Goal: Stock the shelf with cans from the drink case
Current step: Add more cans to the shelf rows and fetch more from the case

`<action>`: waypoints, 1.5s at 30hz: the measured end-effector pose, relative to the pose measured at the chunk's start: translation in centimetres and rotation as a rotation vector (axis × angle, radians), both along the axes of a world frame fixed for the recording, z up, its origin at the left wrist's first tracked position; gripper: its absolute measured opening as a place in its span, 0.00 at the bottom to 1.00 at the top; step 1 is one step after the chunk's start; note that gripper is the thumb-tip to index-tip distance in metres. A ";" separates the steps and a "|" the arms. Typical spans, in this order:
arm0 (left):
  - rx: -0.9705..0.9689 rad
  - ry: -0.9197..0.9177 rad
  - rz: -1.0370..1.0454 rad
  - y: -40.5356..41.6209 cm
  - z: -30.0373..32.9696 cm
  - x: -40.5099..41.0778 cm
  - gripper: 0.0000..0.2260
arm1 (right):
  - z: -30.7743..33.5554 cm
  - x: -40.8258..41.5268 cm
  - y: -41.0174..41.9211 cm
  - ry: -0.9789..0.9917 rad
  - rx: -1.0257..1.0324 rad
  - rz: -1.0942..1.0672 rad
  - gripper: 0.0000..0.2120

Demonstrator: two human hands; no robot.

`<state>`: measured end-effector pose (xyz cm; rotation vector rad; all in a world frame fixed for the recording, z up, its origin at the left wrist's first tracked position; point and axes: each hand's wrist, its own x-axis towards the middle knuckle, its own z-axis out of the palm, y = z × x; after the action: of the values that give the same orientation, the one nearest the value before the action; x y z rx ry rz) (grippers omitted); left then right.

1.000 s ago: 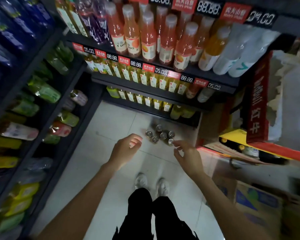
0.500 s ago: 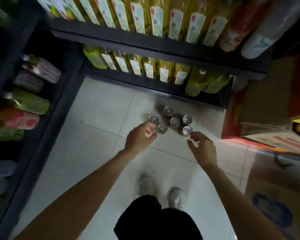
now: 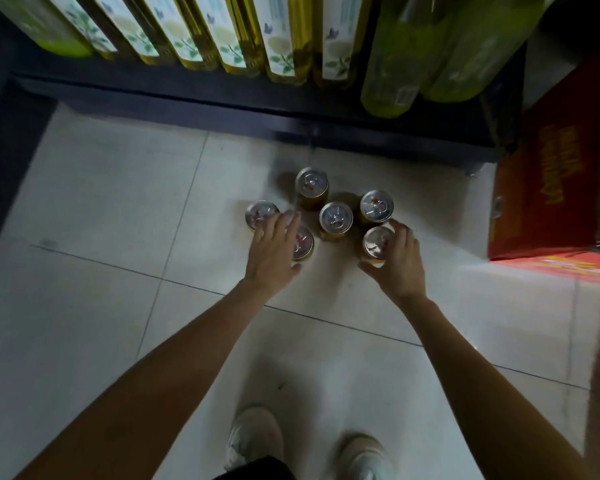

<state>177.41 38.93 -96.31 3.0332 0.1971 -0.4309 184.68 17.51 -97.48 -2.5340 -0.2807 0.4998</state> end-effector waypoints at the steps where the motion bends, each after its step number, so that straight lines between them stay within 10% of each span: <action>1: 0.054 -0.009 -0.023 0.1 -0.8 0.3 0.38 | -0.7 0.0 0.2 0.021 0.014 -0.024 0.42; 10: -0.161 -0.236 0.042 0.8 -1.1 -0.4 0.32 | -0.3 -0.9 0.1 -0.032 0.076 -0.156 0.34; 23: -1.383 -0.181 0.892 0.5 25.7 -3.8 0.38 | 25.7 -5.2 1.3 0.346 0.766 -0.391 0.32; 38: -1.777 -0.024 0.985 -1.5 63.6 -10.1 0.46 | 65.2 -12.0 1.8 0.513 0.884 -0.405 0.16; 45: -1.654 -0.087 0.826 -1.3 77.1 -11.2 0.53 | 79.1 -13.9 2.5 0.502 0.962 -0.392 0.27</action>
<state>166.25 37.60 -19.26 1.1908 0.6246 -0.1739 170.78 19.96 -18.42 -1.4211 0.1469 0.6233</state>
